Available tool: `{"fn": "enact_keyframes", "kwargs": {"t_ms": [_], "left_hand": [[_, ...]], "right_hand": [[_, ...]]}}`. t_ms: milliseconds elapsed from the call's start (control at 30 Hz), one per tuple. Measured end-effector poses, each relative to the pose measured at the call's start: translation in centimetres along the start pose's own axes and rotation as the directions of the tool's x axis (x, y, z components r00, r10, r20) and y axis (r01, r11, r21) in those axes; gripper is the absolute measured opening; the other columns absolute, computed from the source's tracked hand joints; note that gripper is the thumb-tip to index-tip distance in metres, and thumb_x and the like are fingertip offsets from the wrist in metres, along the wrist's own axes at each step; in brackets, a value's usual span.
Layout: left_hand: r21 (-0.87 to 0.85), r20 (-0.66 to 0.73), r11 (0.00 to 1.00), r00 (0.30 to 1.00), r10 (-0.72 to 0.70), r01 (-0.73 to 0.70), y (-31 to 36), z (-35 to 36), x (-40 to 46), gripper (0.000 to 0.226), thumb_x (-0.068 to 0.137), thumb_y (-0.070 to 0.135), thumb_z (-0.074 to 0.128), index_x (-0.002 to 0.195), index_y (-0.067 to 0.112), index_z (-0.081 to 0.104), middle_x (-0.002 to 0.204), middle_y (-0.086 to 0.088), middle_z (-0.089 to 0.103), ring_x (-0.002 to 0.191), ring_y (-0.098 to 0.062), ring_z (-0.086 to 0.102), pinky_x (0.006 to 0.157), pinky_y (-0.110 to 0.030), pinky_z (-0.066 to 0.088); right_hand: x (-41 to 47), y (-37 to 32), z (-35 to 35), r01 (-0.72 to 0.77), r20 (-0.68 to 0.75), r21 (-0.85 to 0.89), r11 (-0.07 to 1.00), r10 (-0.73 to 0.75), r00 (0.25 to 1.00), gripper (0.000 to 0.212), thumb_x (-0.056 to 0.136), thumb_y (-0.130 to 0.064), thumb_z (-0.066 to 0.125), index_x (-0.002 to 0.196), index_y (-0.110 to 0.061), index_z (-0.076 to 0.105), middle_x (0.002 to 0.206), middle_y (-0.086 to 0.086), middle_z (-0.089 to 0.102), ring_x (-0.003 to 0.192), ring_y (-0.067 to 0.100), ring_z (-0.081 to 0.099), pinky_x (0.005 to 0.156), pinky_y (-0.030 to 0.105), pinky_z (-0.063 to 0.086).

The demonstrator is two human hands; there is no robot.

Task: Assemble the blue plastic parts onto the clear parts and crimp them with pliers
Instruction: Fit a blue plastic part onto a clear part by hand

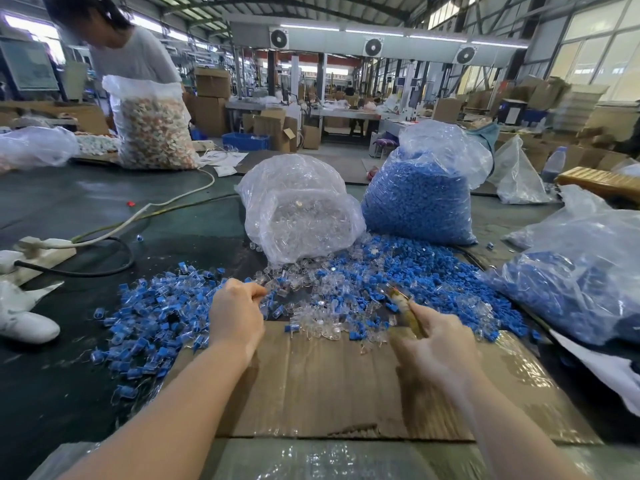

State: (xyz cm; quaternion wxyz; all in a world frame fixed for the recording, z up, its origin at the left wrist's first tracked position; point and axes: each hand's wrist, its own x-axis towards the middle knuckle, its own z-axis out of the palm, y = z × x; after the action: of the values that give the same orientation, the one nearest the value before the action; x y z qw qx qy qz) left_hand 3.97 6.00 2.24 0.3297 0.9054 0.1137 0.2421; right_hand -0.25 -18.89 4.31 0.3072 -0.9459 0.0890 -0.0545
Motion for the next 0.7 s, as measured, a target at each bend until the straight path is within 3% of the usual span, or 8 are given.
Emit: {"fn": "enact_keyframes", "kwargs": {"t_ms": [67, 200, 367, 467, 600, 700], "left_hand": [[0.093, 0.025, 0.995, 0.999, 0.028, -0.03, -0.8, 0.0, 0.0, 0.028, 0.091, -0.001, 0.051, 0.109, 0.011, 0.069, 0.107, -0.011, 0.06, 0.1, -0.023, 0.05, 0.081, -0.027, 0.042], [0.276, 0.069, 0.96, 0.997, 0.039, -0.056, -1.2, 0.1, -0.5, 0.034, 0.092, 0.006, 0.05, 0.117, 0.025, 0.064, 0.115, 0.001, 0.055, 0.108, -0.019, 0.038, 0.092, -0.032, 0.033], [0.148, 0.064, 0.969, 0.98, 0.19, -0.198, 0.4, 1.4, -2.1, 0.024, 0.091, 0.018, 0.055, 0.111, 0.023, 0.066, 0.109, 0.004, 0.055, 0.1, -0.009, 0.034, 0.092, -0.023, 0.026], [0.016, 0.122, 0.958, 0.951, 0.283, -0.287, 1.9, 2.6, -3.3, 0.021, 0.091, 0.019, 0.056, 0.109, 0.021, 0.066, 0.103, 0.007, 0.056, 0.095, -0.005, 0.034, 0.088, -0.015, 0.026], [-0.071, 0.162, 0.952, 0.938, 0.305, -0.298, 3.1, 4.4, -5.0, 0.022, 0.093, 0.019, 0.054, 0.112, 0.022, 0.063, 0.098, 0.014, 0.048, 0.096, -0.002, 0.035, 0.086, -0.012, 0.028], [-0.082, 0.163, 0.947, 0.933, 0.32, -0.31, 3.0, 5.2, -6.0, 0.027, 0.094, 0.02, 0.052, 0.12, 0.022, 0.059, 0.104, 0.013, 0.047, 0.1, -0.002, 0.035, 0.094, -0.014, 0.029]], "right_hand": [[-0.1, 0.8, 0.2, -0.07, -0.051, -0.228, 0.971, 0.059, 0.997, 0.046, 0.088, -0.036, 0.059, 0.131, -0.04, 0.044, 0.118, 0.004, 0.054, 0.113, 0.028, 0.044, 0.099, 0.046, 0.038], [-0.1, 2.3, 0.9, -0.121, -0.048, -0.372, 0.92, 0.111, 0.993, 0.054, 0.091, -0.043, 0.052, 0.14, -0.04, 0.032, 0.137, 0.006, 0.041, 0.127, 0.028, 0.034, 0.102, 0.048, 0.032], [-0.2, 2.2, 0.9, -0.099, -0.02, -0.461, 0.882, 0.101, 0.995, 0.051, 0.09, -0.055, 0.045, 0.137, -0.04, 0.034, 0.14, 0.004, 0.038, 0.13, 0.028, 0.031, 0.103, 0.049, 0.03], [-0.5, 1.7, 1.2, -0.015, -0.097, -0.5, 0.866, -0.038, 0.995, 0.049, 0.088, -0.054, 0.047, 0.134, -0.037, 0.039, 0.141, 0.0, 0.037, 0.131, 0.024, 0.028, 0.108, 0.048, 0.027], [-1.0, 0.0, 3.5, 0.256, -0.086, -0.429, 0.866, -0.321, 0.943, 0.036, 0.091, -0.03, 0.051, 0.127, -0.034, 0.049, 0.133, -0.008, 0.044, 0.125, 0.015, 0.035, 0.106, 0.037, 0.025], [-1.0, -1.1, 5.4, 0.31, -0.096, -0.419, 0.853, -0.381, 0.92, 0.031, 0.093, -0.024, 0.045, 0.121, -0.033, 0.053, 0.129, -0.008, 0.046, 0.12, 0.018, 0.038, 0.099, 0.038, 0.027]]}}
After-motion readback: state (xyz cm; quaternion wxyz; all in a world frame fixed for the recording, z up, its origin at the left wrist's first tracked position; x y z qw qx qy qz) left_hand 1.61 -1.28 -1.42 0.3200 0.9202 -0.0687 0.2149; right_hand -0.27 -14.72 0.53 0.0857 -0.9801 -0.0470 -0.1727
